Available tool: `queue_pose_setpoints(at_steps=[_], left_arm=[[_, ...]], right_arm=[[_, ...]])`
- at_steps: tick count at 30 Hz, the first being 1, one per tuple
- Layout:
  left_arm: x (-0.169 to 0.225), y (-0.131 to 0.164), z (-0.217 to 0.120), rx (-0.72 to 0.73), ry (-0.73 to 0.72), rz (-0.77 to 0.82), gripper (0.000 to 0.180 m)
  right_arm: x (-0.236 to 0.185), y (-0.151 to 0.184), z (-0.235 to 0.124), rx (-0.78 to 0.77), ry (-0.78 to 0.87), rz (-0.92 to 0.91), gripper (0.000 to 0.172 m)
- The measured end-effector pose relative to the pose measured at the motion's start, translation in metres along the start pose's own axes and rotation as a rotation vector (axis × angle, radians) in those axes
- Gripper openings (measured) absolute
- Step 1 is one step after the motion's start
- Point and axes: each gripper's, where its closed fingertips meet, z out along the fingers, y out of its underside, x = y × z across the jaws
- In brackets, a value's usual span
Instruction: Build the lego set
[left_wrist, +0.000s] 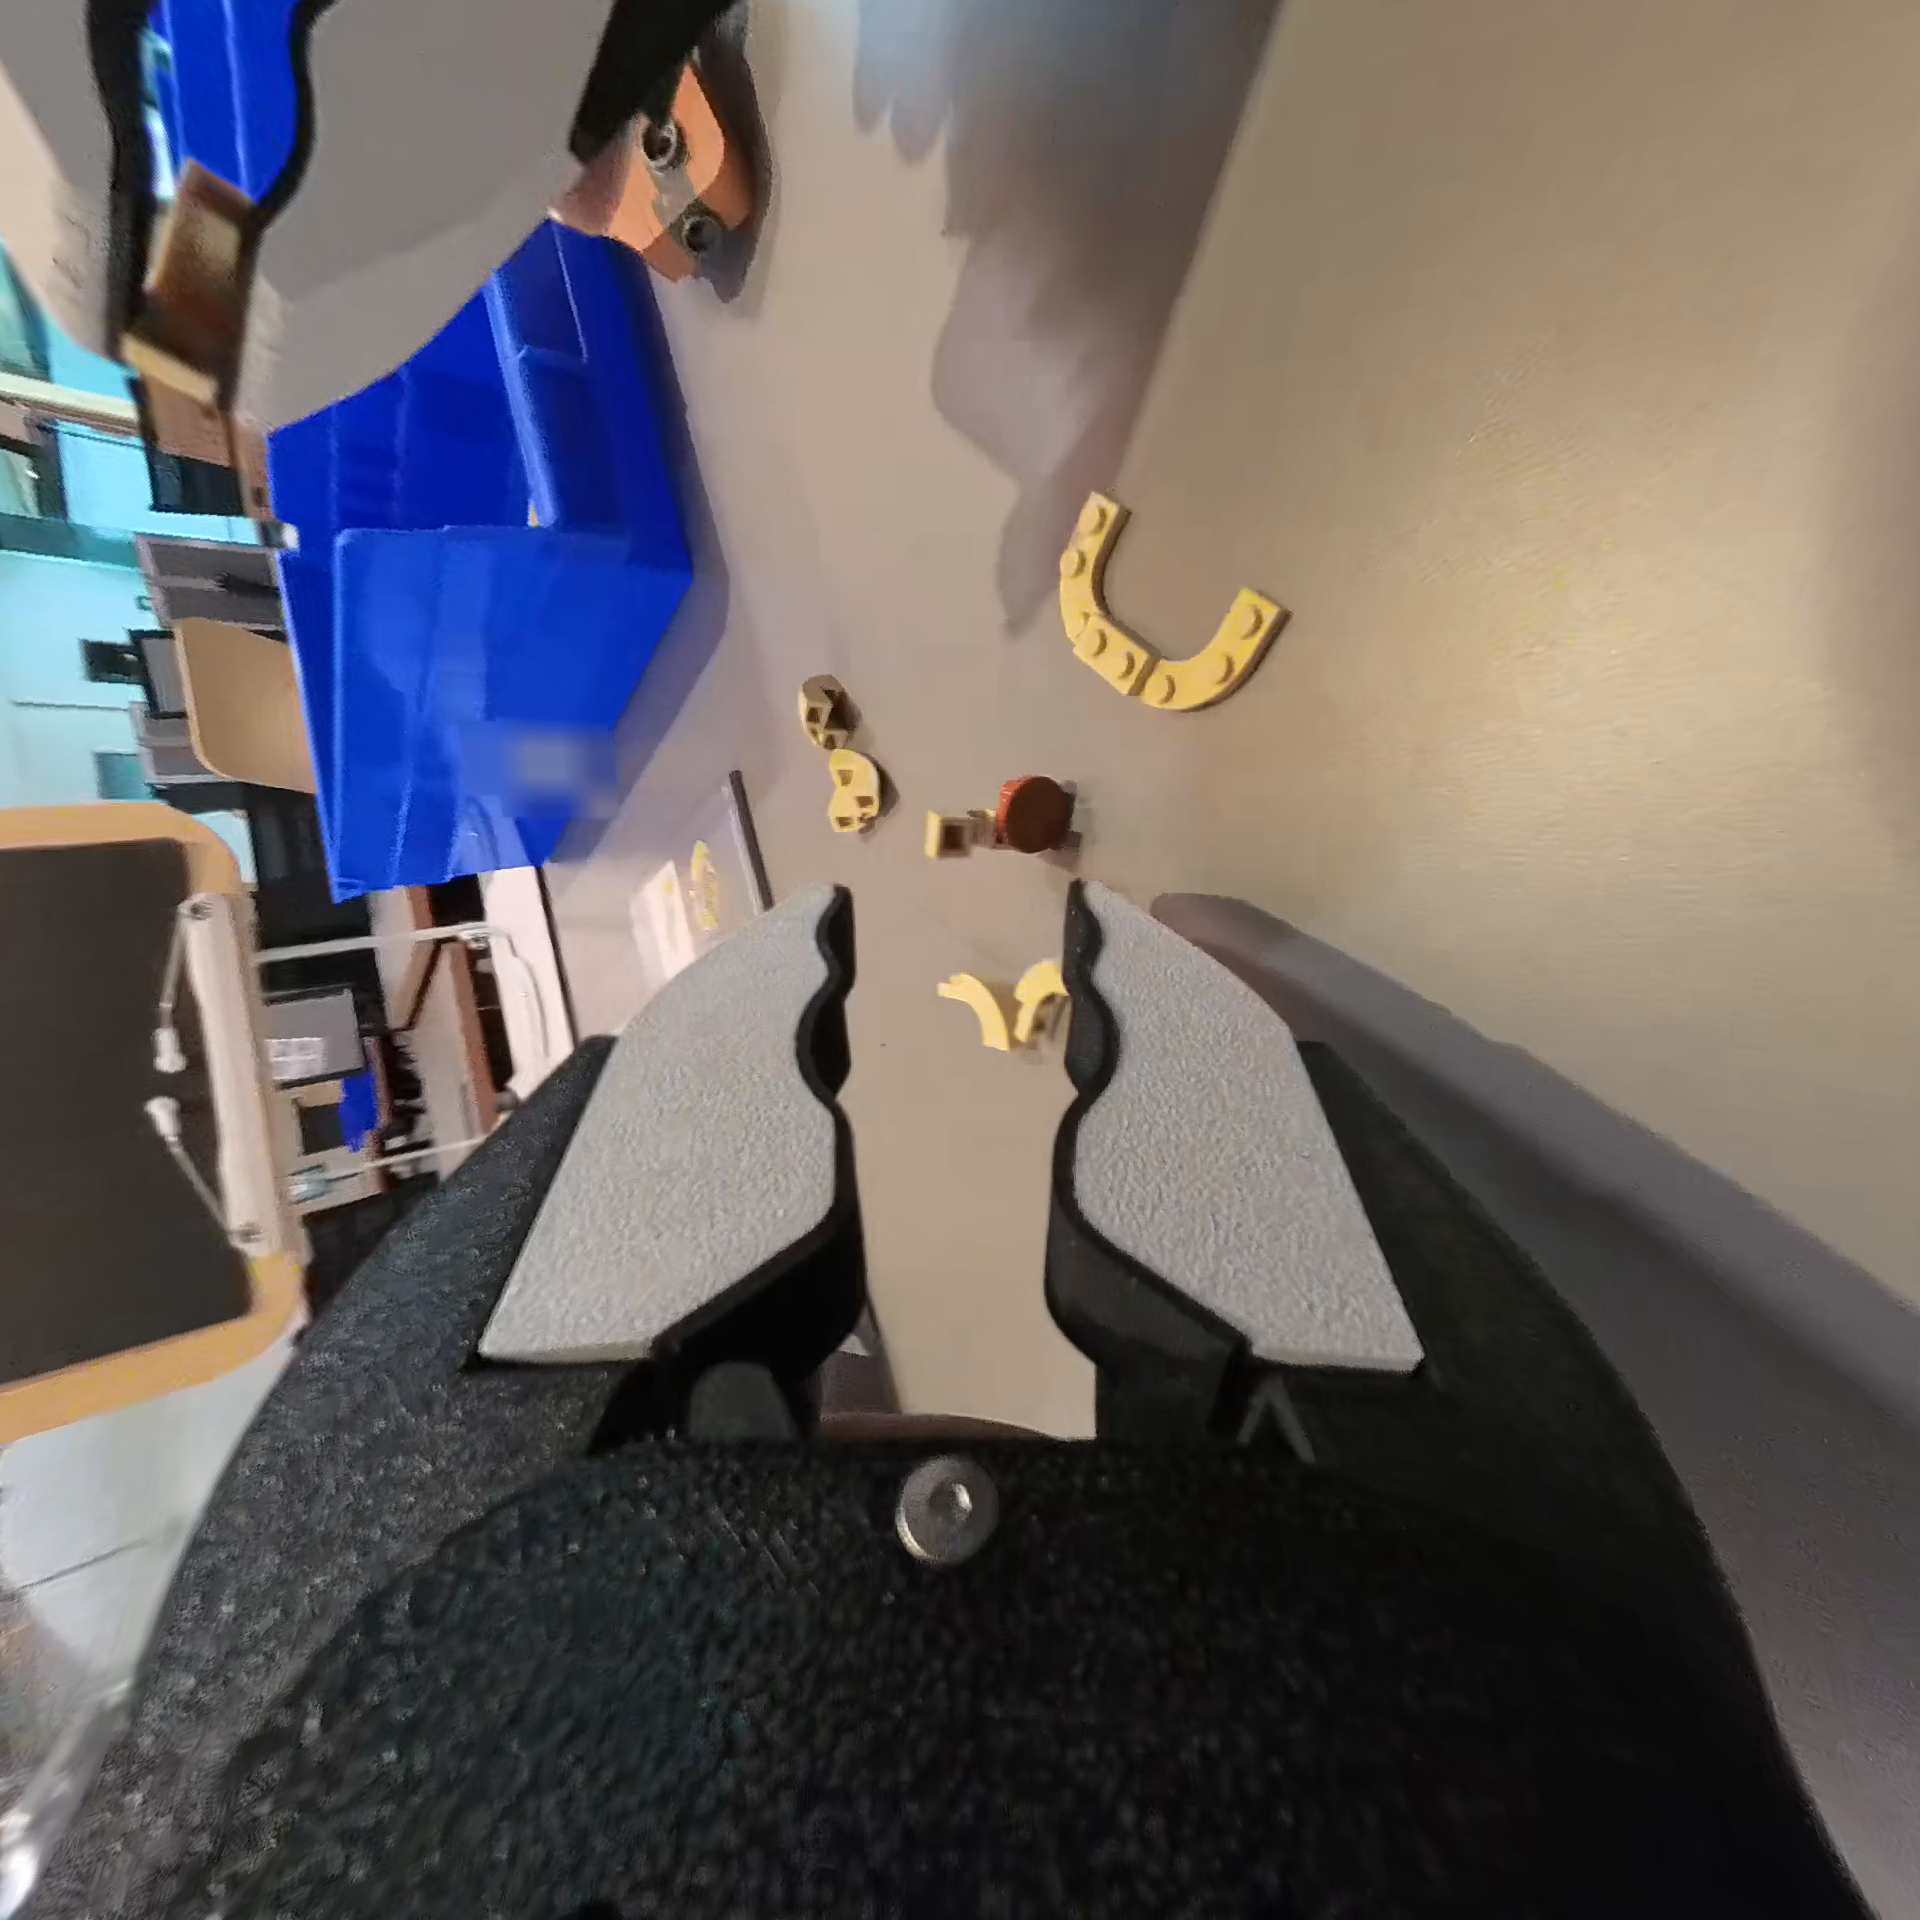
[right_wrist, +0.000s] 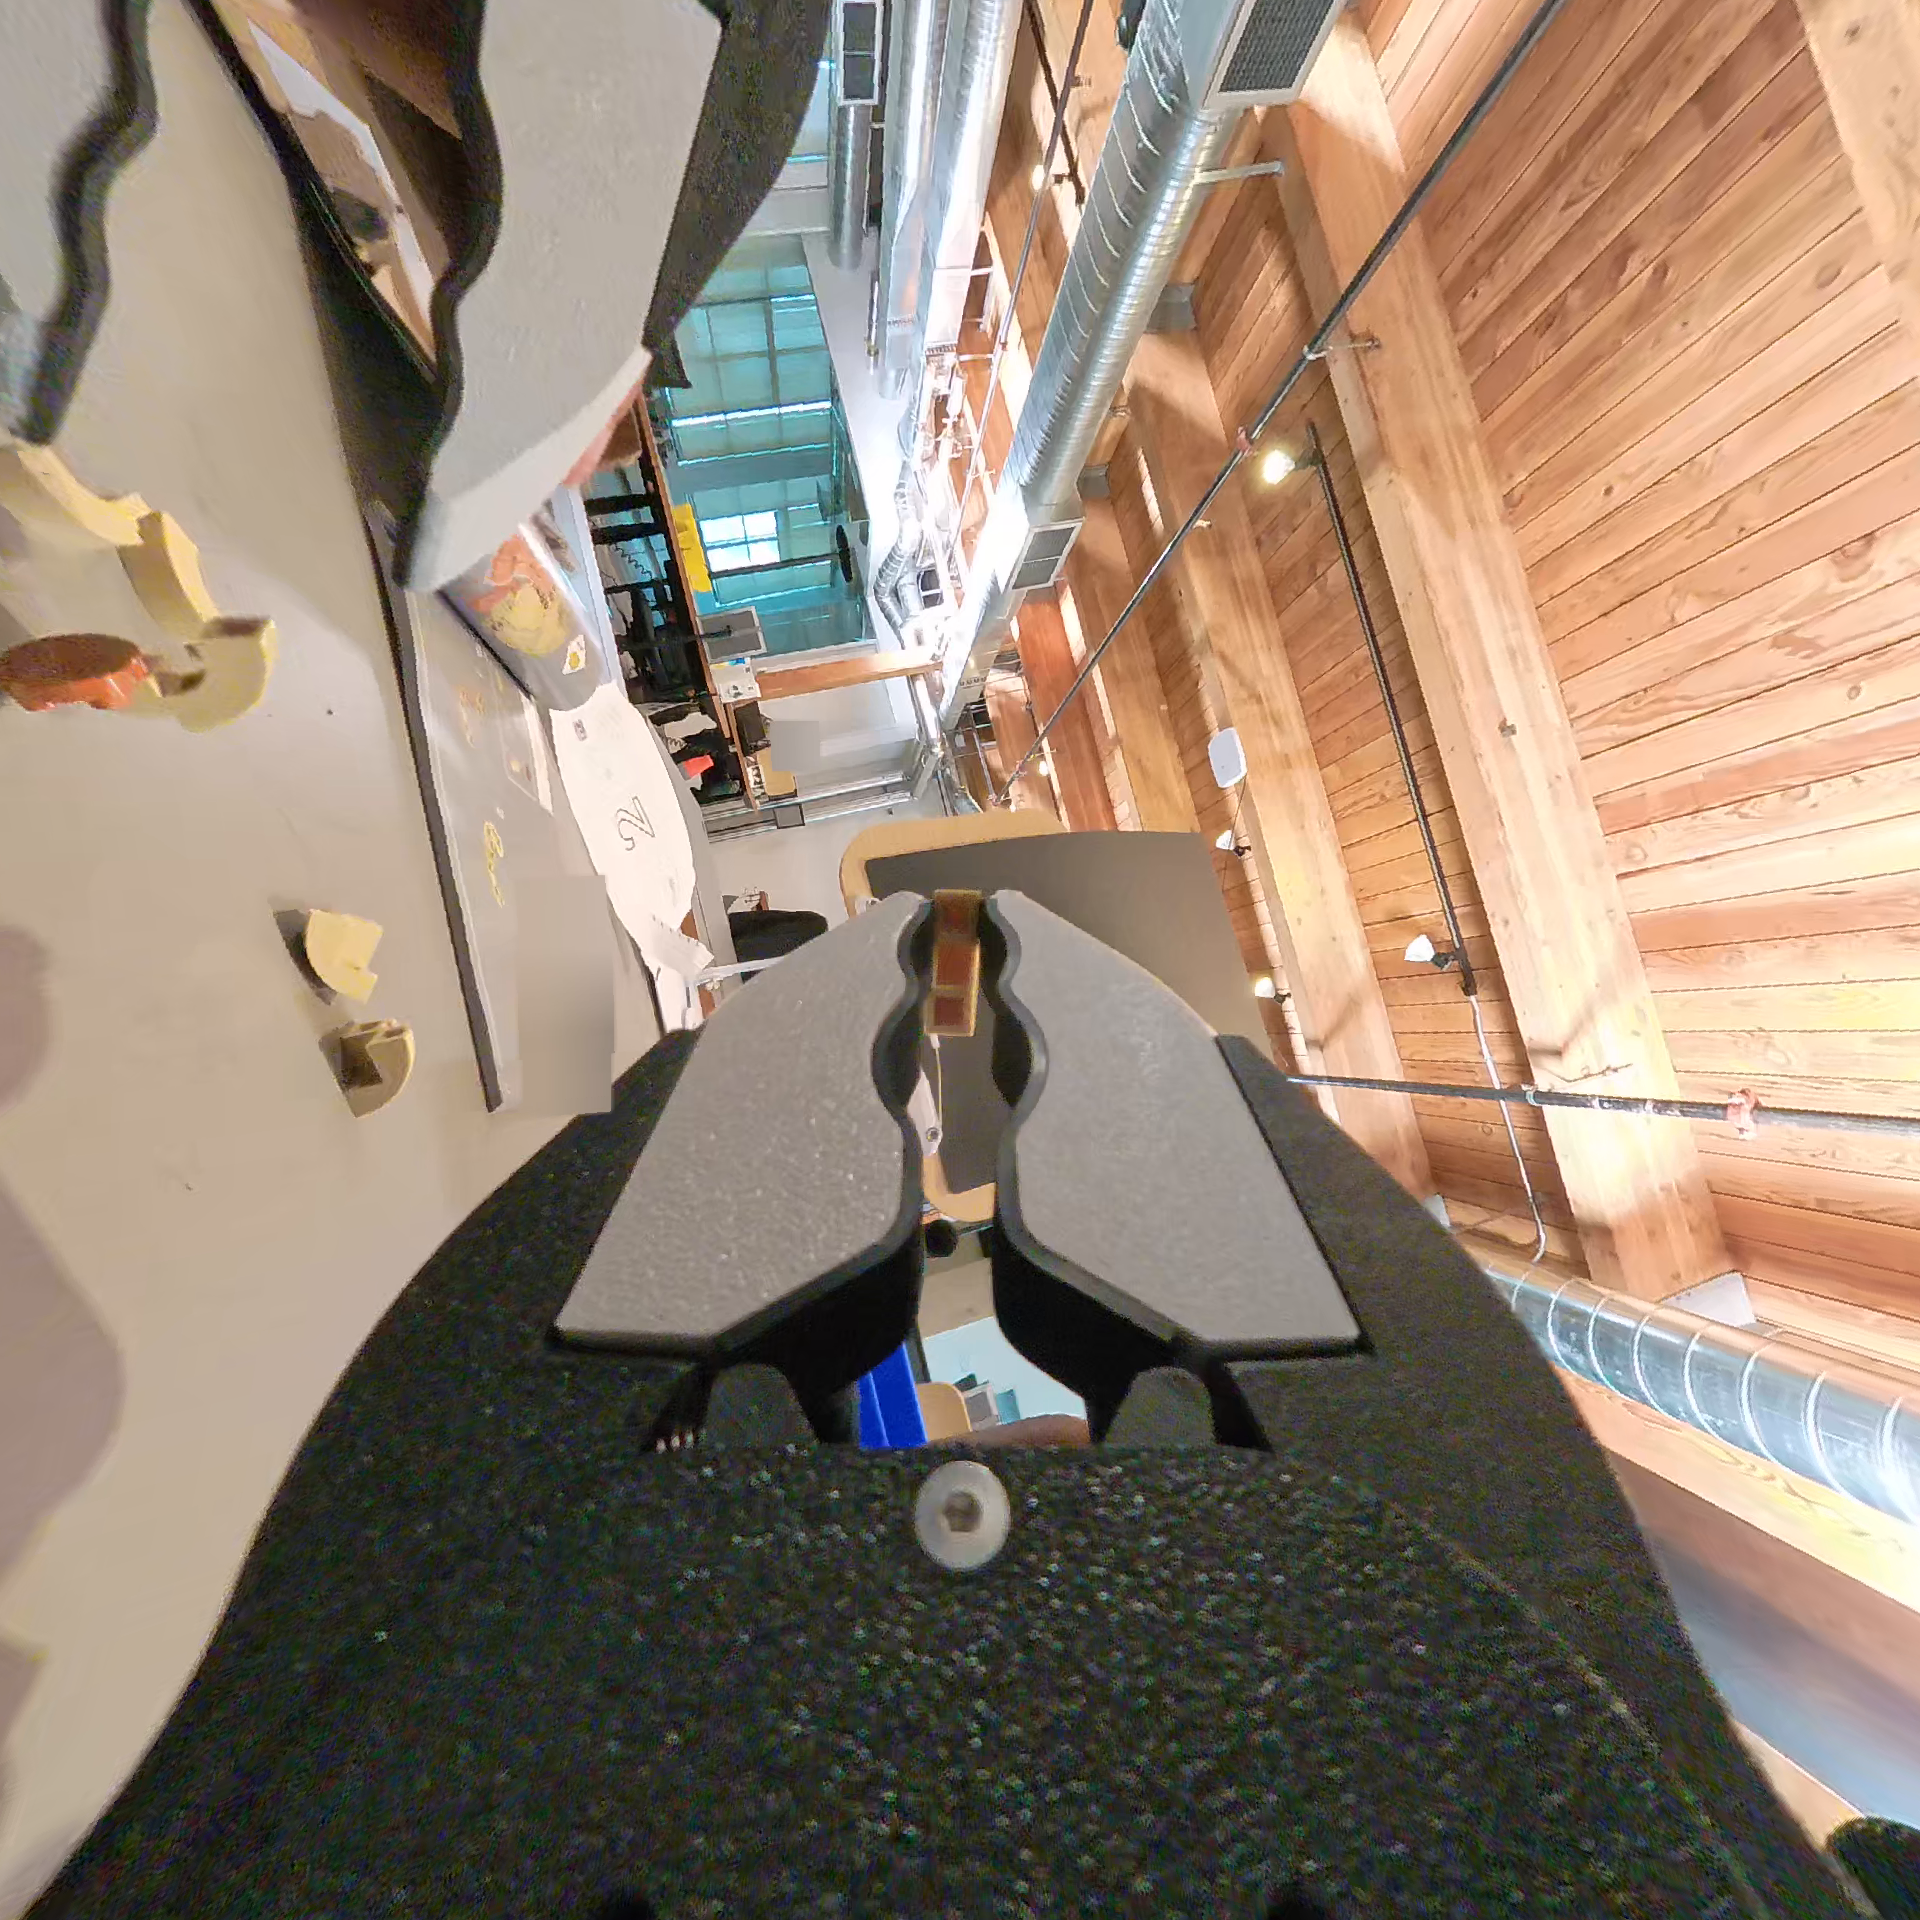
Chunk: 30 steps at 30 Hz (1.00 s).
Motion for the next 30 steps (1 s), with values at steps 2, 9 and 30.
queue_pose_setpoints(at_steps=[2,9,30], left_arm=[[-0.001,0.0,-0.008,0.017,0.009,-0.044,0.038],[-0.046,-0.031,-0.031,0.297,-0.003,-0.507,0.03],[-0.086,-0.053,-0.031,0.778,0.15,-0.957,0.011]], right_arm=[[0.0,-0.002,0.0,0.004,0.004,-0.006,0.007],[-0.002,-0.017,0.006,0.052,0.008,-0.023,0.007],[-0.003,-0.03,0.017,0.136,0.112,-0.16,0.007]])
